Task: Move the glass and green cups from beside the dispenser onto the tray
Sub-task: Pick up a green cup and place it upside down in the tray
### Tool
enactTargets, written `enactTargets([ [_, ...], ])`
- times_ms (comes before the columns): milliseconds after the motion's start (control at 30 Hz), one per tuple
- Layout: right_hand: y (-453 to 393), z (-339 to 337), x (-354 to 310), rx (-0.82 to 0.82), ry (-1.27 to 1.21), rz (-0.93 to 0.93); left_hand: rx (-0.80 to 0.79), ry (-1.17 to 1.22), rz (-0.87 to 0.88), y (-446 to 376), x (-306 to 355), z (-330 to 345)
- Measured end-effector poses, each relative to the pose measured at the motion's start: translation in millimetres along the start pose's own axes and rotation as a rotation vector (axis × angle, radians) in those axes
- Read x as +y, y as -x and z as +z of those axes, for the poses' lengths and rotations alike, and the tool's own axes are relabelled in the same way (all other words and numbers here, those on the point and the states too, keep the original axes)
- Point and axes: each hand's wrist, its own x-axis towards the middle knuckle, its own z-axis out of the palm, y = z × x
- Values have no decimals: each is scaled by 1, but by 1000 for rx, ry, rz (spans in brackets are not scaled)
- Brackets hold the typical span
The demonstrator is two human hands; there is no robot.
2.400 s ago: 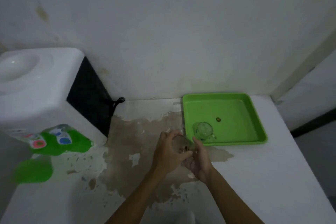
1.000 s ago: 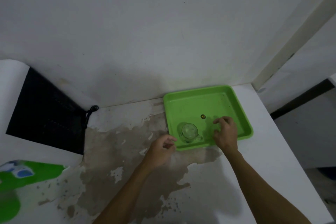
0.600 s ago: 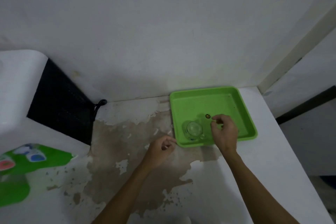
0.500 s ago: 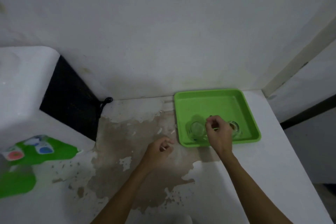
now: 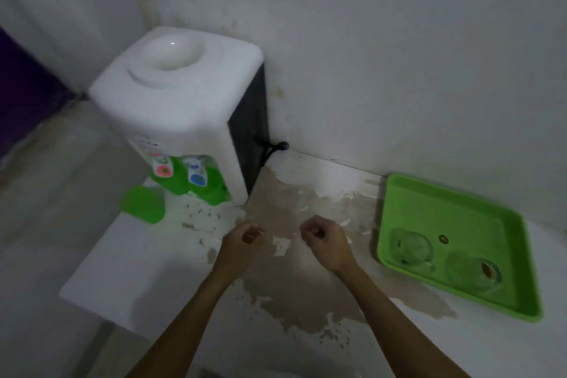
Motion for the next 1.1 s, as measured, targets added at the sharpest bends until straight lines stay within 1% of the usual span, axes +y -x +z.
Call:
enactTargets([
  [67, -9, 15, -11, -68, 11, 0, 95, -53, 45, -3, -6, -22],
  [133, -16, 29, -20, -96, 27, 1, 184, -126, 84, -8, -14, -42],
  [300, -25, 47, -30, -108, 52, -12, 277, -339, 108, -25, -24, -73],
  [367, -24, 48, -31, -109, 48, 3, 284, -412, 120, -32, -23, -78],
  [467, -22, 45, -29, -100, 44, 31, 290, -449, 101, -41, -25, -78],
  [600, -20, 40, -25, -98, 56, 45, 302, -412, 75, -50, -32, -79],
  [733, -21, 39, -24, -103, 63, 49, 314, -362, 9, -59, -34, -85],
  [1000, -18, 39, -24, -101, 69, 59, 361, -401, -48, -57, -29, -85],
  [1100, -14, 38, -20, -99, 48, 82, 327, -423, -91, -49, -29, -84],
])
